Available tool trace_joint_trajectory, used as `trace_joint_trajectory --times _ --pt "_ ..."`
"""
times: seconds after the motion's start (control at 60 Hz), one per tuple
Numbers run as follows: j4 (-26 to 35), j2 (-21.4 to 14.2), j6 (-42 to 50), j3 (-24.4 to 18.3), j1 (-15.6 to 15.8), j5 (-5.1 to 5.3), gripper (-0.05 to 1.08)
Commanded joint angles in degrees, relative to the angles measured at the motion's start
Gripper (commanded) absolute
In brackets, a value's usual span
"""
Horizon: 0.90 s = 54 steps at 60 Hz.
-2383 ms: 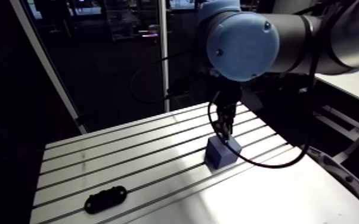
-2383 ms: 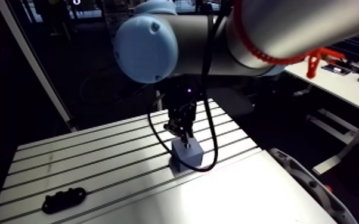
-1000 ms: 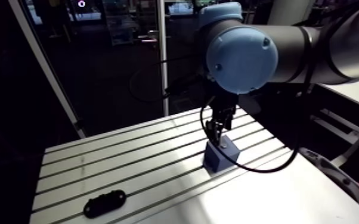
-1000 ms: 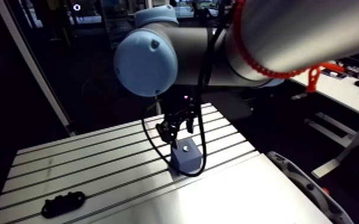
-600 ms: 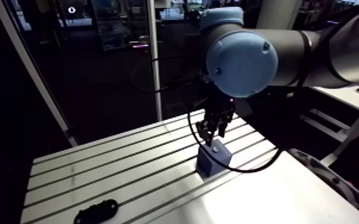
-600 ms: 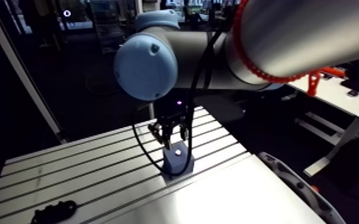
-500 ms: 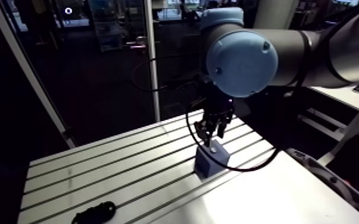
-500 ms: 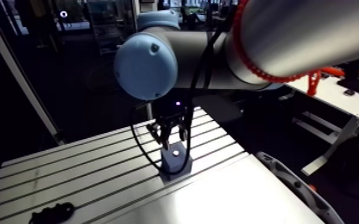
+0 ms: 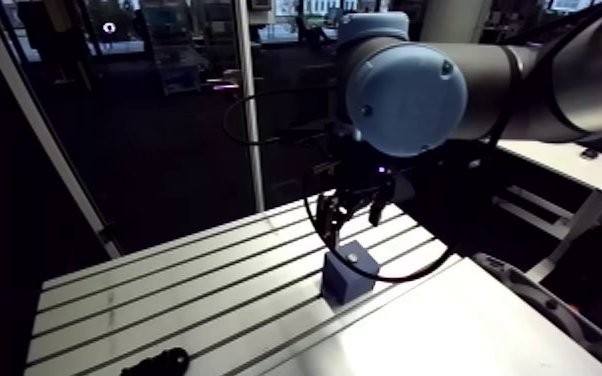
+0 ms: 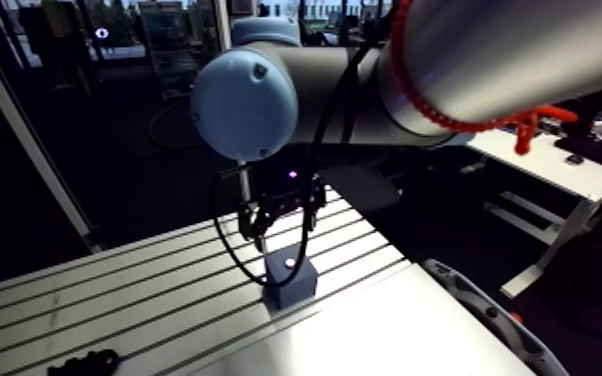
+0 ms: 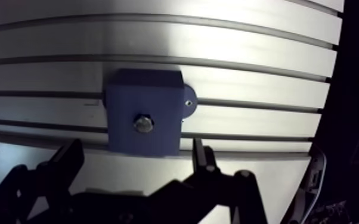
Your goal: Pick up the M10 bolt and insert it into the hex recess until seated.
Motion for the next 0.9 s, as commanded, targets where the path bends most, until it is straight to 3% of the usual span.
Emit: trace_joint_trajectory --times 0.017,0.067,0.183,0.533,0.9 --pt "-0.07 0.46 0.14 -0.22 -0.08 -0.42 0.09" --pt "-0.01 0.46 0.12 -0.22 -0.08 -0.60 0.10" --pt "-0.17 0.71 -0.20 0.20 -0.08 -2.17 0.17" --pt "0.00 1.49 -8.48 -0.06 -0.57 -1.86 0.21" --pt "-0.36 2.98 -9.12 -0.22 -0.78 -2.12 0.33"
